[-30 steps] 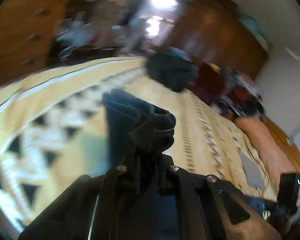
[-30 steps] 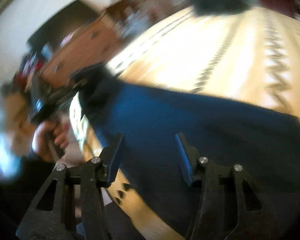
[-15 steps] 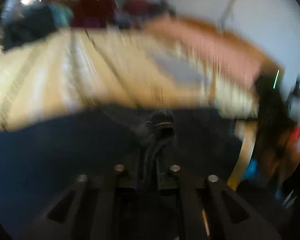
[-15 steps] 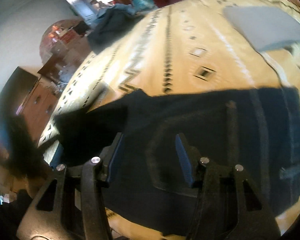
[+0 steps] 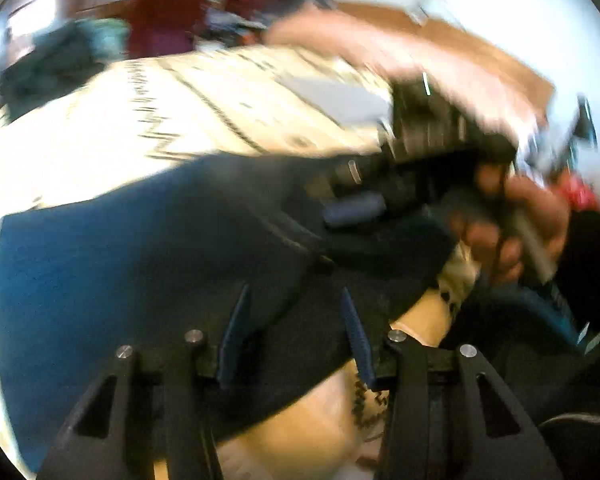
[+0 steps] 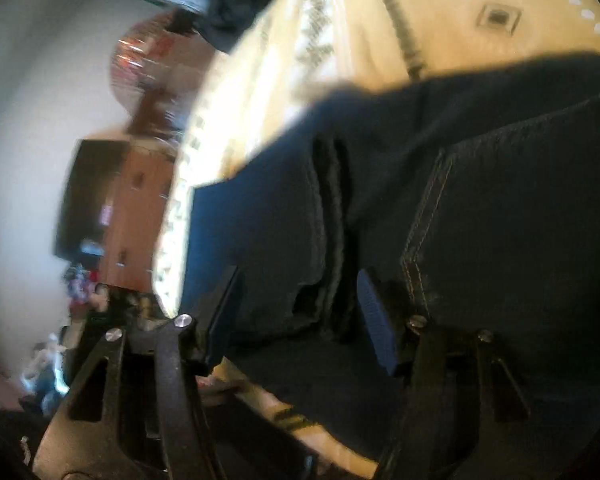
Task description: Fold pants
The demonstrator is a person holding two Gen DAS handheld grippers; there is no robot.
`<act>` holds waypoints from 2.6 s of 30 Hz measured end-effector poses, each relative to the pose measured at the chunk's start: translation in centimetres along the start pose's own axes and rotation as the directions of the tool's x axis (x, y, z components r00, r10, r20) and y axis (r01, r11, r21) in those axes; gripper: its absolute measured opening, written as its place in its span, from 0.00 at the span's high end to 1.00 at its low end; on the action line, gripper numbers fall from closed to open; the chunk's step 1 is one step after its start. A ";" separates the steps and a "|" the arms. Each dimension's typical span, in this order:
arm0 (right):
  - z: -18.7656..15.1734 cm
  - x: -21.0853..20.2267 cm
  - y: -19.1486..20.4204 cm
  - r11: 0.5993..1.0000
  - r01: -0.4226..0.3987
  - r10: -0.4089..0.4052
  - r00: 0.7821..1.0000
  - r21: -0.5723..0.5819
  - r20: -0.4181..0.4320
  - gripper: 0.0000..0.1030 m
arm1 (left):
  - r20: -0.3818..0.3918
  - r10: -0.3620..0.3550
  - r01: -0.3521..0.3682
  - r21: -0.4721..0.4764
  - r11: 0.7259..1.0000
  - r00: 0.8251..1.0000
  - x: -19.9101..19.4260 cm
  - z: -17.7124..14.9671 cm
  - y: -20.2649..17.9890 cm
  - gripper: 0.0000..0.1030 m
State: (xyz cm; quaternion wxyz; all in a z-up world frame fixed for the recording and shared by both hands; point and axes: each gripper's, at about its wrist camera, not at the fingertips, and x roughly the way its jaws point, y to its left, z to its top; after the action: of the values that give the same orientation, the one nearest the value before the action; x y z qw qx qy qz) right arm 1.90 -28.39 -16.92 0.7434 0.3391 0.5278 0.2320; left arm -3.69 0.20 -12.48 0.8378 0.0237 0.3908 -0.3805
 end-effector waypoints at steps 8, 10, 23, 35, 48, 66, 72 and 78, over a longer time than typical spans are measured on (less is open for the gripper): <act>0.1 3.2 1.0 0.999 0.040 -0.039 0.994 0.000 -0.105 0.79 | 0.108 0.219 -0.166 -0.364 0.916 0.970 -7.7 -1.4 13.1 0.52; -0.7 2.4 1.8 1.000 0.014 -0.014 0.997 -0.002 -0.082 0.86 | 0.111 0.268 -0.201 -0.413 0.888 0.957 -8.8 -1.9 15.8 0.52; -3.6 -0.5 0.6 0.987 0.154 -0.153 0.988 -0.043 0.037 0.77 | 0.090 0.231 -0.191 -0.323 0.927 0.969 -9.0 -3.5 16.2 0.52; 3.4 7.2 6.5 0.884 0.238 -0.258 0.966 -0.403 0.004 0.82 | 0.040 0.157 -0.135 -0.343 0.930 0.987 -6.0 -5.8 16.2 0.52; 6.4 20.9 20.9 0.749 -0.033 -0.109 0.979 -0.661 -0.173 0.99 | 0.040 0.126 -0.103 -0.374 0.922 0.991 -7.3 -7.5 14.7 0.52; -5.0 10.1 12.9 0.764 0.224 -0.224 0.971 -0.605 0.077 0.91 | 0.162 0.156 -0.039 -0.562 0.826 0.974 -14.0 -10.4 22.2 0.52; -11.7 8.1 17.3 0.543 0.358 -0.298 0.928 -0.759 0.224 0.47 | 0.141 0.057 0.030 -0.548 0.836 0.988 -12.2 -8.7 23.7 0.47; -16.0 13.3 19.8 0.176 0.490 -0.360 0.839 -0.854 0.408 0.47 | 0.072 -0.099 0.121 -0.506 0.854 0.993 -6.6 -4.9 24.5 0.47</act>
State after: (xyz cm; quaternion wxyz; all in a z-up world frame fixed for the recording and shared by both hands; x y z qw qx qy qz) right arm -8.48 -1.80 -13.85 0.8589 -0.3046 0.3217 0.2571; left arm 6.59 23.34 -17.77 0.7994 -0.2291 0.4600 -0.3114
